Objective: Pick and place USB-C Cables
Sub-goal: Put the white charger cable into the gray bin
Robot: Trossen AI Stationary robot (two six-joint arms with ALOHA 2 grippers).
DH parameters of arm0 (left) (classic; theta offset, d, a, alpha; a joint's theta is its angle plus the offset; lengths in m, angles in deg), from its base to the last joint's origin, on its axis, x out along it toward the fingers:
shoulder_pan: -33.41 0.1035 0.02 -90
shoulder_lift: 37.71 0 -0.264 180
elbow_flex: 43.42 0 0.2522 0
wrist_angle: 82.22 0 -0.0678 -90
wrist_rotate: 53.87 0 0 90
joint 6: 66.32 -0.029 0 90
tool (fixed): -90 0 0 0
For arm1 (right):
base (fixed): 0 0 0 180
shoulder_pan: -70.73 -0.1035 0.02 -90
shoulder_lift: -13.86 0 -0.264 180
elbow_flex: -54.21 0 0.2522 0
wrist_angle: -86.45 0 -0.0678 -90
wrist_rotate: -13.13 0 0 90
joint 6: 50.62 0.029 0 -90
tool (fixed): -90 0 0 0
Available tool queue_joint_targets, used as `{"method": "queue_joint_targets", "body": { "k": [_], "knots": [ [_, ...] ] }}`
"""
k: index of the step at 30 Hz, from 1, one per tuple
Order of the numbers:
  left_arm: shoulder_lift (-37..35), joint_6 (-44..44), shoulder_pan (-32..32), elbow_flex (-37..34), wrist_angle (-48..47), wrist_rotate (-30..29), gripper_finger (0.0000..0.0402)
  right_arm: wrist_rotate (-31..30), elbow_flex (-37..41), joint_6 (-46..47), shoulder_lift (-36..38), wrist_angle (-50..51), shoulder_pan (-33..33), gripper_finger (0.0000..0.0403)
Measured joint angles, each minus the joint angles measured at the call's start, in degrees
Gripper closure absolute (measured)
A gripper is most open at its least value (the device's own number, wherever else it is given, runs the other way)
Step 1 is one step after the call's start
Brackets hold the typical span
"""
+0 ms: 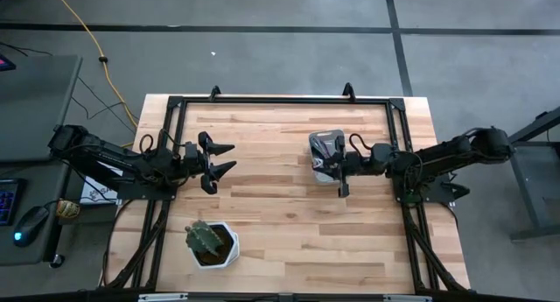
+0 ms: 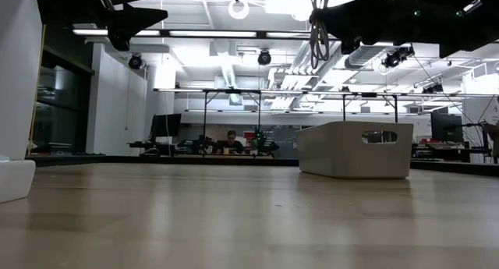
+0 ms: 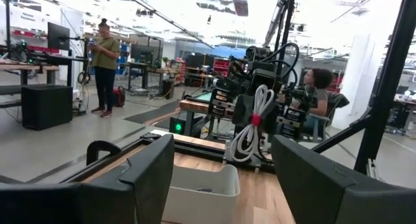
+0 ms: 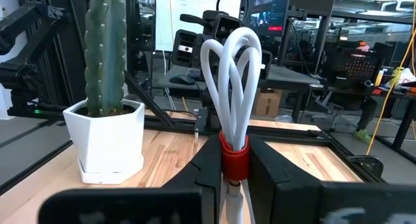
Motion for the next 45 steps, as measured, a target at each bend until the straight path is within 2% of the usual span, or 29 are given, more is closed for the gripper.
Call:
{"method": "queue_joint_targets", "body": {
  "k": [8, 10, 12, 14, 16, 19, 23, 26, 31, 38, 45],
  "knots": [
    [0.0, 0.0, 0.0, 0.0, 0.0, 0.0, 0.0163, -0.9, 0.0, -0.1, 0.0, 0.1, 0.0, 0.0375],
    [0.0, 0.0, 0.0, 0.0, 0.0, 0.0, 0.0163, -4.2, 0.0, -0.1, 0.0, 0.1, -0.1, 0.0375],
    [0.0, 0.0, 0.0, 0.0, 0.0, 0.0, 0.0163, -11.4, -0.5, -0.2, 0.0, 2.1, -0.6, 0.0375],
    [0.0, 0.0, 0.0, 0.0, 0.0, 0.0, 0.0163, -21.5, -2.6, -0.4, 0.0, 9.2, -0.9, 0.0375],
    [0.0, 0.0, 0.0, 0.0, 0.0, 0.0, 0.0163, -29.9, -6.7, 1.5, 0.0, 21.4, -0.5, 0.0375],
    [0.0, 0.0, 0.0, 0.0, 0.0, 0.0, 0.0163, -34.8, -14.0, 10.1, -1.1, 44.4, 2.6, 0.0375],
    [0.0, 0.0, 0.0, 0.0, 0.0, 0.0, 0.0163, -30.9, -21.4, 22.1, -4.1, 67.8, 7.6, 0.0375],
    [0.0, 0.0, 0.0, 0.0, 0.0, 0.0, 0.0163, -25.4, -23.6, 26.9, -6.9, 75.2, 9.7, 0.0375],
    [0.0, 0.0, 0.0, 0.0, 0.0, 0.0, 0.0163, -15.8, -23.7, 29.0, -11.6, 74.2, 12.3, 0.0375],
    [0.0, 0.0, 0.0, 0.0, 0.0, 0.1, 0.0163, -10.9, -23.7, 32.7, -18.9, 73.9, 14.6, 0.0373],
    [0.0, 0.0, 0.0, 0.0, 0.0, 0.1, 0.0163, -10.8, -23.8, 33.5, -21.9, 73.4, 15.3, 0.0327]
  ]
}}
